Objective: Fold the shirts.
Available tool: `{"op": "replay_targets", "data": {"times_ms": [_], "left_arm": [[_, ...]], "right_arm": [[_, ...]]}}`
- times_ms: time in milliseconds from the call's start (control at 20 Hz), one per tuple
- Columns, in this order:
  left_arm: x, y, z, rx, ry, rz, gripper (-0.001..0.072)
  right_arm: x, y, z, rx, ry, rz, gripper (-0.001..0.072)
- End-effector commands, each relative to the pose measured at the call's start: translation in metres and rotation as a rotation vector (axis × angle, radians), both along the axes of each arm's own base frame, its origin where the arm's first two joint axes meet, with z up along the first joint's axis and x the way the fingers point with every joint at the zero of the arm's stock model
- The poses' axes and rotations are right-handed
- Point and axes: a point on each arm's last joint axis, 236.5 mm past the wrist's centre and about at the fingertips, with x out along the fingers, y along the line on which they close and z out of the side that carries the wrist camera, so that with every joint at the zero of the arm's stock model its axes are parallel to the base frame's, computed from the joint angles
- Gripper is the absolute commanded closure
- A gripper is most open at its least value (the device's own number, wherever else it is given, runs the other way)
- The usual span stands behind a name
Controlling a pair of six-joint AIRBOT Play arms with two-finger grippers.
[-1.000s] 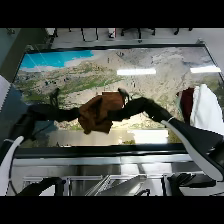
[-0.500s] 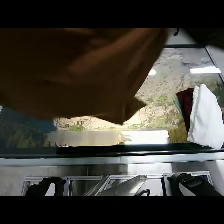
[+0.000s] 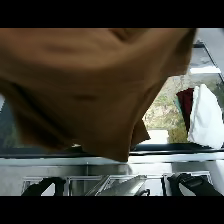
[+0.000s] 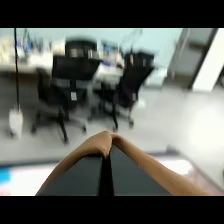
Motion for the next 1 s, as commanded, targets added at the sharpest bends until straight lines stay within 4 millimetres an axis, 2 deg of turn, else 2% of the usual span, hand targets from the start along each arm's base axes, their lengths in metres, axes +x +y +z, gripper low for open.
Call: {"op": "replay_targets", "data": {"times_ms": [0, 50, 150, 250, 300, 400, 450, 500, 550, 650, 700, 800, 950], "left_arm": [[0.113, -0.041, -0.145, 0.145, 0.277, -0.029, 0.0695], [0.145, -0.052, -0.194, 0.193, 0.347, -0.024, 0.0696], [0.196, -0.073, -0.283, 0.221, 0.482, -0.041, 0.0696], [0.234, -0.077, -0.358, 0.191, 0.627, -0.039, 0.0695], [0.248, -0.078, -0.390, 0.183, 0.692, -0.039, 0.0695], [0.258, -0.084, -0.433, 0.172, 0.789, -0.071, 0.0692], [0.257, -0.088, -0.448, 0.164, 0.830, -0.092, 0.0461], [0.256, -0.085, -0.457, 0.152, 0.860, -0.097, 0.0075], [0.252, -0.077, -0.465, 0.128, 0.914, -0.085, 0.0012], [0.228, -0.056, -0.474, 0.114, 1.054, -0.082, 0.0012], [0.205, -0.047, -0.479, 0.125, 1.147, -0.110, 0.0011], [0.148, -0.044, -0.495, 0.130, 1.336, -0.188, 0.0012], [0.053, -0.065, -0.530, 0.184, 1.553, -0.257, 0.0013]], "right_arm": [[0.075, 0.009, -0.103, -0.072, 0.258, -0.034, 0.0693], [0.100, 0.007, -0.145, -0.098, 0.354, -0.070, 0.0693], [0.138, 0.002, -0.230, -0.173, 0.525, -0.123, 0.0693], [0.165, -0.016, -0.311, -0.269, 0.679, -0.217, 0.0693], [0.174, -0.027, -0.344, -0.314, 0.737, -0.267, 0.0693], [0.186, -0.042, -0.396, -0.377, 0.828, -0.324, 0.0693], [0.189, -0.044, -0.416, -0.386, 0.867, -0.329, 0.0693], [0.190, -0.048, -0.431, -0.392, 0.898, -0.336, 0.0693], [0.192, -0.053, -0.442, -0.394, 0.921, -0.345, 0.0693], [0.197, -0.071, -0.451, -0.385, 0.945, -0.375, 0.0693], [0.200, -0.082, -0.450, -0.371, 0.950, -0.395, 0.0693], [0.204, -0.110, -0.450, -0.335, 0.968, -0.441, 0.0693], [0.208, -0.150, -0.450, -0.276, 0.995, -0.510, 0.0692]]}}
